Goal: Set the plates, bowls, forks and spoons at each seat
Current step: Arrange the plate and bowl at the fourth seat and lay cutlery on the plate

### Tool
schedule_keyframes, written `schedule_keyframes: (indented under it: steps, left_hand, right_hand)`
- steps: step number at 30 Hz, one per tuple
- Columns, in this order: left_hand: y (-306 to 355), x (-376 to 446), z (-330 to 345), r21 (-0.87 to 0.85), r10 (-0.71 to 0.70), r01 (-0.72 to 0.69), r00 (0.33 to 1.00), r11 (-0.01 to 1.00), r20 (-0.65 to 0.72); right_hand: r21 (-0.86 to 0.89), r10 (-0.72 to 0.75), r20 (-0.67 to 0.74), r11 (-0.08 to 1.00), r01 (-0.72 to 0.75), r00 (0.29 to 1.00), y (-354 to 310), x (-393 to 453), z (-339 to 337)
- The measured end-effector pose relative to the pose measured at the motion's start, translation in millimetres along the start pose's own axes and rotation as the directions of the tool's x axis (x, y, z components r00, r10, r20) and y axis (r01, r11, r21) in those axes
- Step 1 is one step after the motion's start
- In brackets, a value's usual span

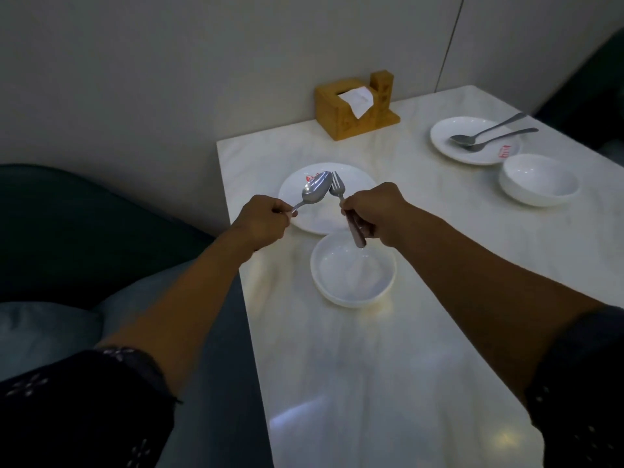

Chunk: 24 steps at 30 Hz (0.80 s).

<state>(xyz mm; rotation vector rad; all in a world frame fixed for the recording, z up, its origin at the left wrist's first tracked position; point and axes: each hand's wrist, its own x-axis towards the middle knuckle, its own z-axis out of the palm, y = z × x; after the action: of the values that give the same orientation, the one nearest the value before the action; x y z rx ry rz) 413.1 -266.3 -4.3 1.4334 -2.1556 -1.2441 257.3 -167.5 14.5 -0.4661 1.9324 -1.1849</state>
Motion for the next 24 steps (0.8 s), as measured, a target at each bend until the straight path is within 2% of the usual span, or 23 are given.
schedule_keyframes:
  steps: [6, 13, 19, 24]
  left_hand:
    - [-11, 25, -5, 0.147, 0.028, -0.022, 0.999, 0.989, -0.040]
    - [-22, 36, -6, 0.215, 0.088, -0.072, 0.994, 0.974, -0.066]
    - [-21, 41, -2, 0.260, 0.179, -0.158, 0.982, 0.952, -0.060]
    - [-21, 38, 4, 0.349, 0.216, -0.172, 0.972, 0.921, -0.091]
  right_hand:
    - [-0.011, 0.028, 0.027, 1.000, -0.028, 0.999, -1, 19, 20]
    - [-0.117, -0.106, -0.059, 0.988, 0.099, 0.993, -1, 47, 33]
    - [-0.163, -0.083, -0.040, 0.984, 0.075, 0.996, 9, 56, 45]
    - [-0.169, -0.075, -0.041, 0.983, 0.067, 0.996, 13, 60, 42]
